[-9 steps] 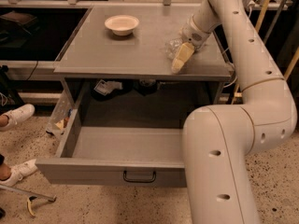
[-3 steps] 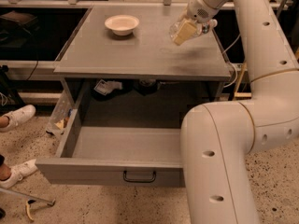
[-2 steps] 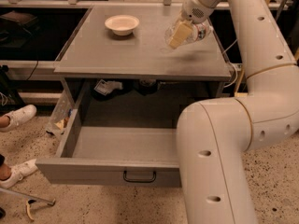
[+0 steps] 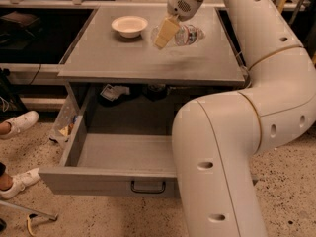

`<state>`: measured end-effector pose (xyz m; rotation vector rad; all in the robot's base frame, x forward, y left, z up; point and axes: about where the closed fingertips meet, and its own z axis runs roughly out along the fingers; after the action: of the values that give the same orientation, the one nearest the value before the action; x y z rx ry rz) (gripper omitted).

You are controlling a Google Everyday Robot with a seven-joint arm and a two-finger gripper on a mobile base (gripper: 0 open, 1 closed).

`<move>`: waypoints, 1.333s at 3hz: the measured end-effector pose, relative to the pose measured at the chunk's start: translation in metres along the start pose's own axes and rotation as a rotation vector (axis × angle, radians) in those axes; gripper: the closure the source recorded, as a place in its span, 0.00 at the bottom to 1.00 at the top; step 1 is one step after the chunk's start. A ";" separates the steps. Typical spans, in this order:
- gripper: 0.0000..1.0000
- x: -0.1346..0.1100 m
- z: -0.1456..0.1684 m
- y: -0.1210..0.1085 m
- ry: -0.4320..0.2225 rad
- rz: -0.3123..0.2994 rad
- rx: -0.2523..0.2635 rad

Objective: Place water bottle into top drawer

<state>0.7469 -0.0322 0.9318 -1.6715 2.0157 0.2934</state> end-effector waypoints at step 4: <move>1.00 -0.063 -0.065 0.102 -0.036 0.192 -0.137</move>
Offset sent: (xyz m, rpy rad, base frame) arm -0.2828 0.0823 0.0638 0.0329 0.5095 -0.0701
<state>0.6408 0.0136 1.0041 -1.5406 2.1754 0.5363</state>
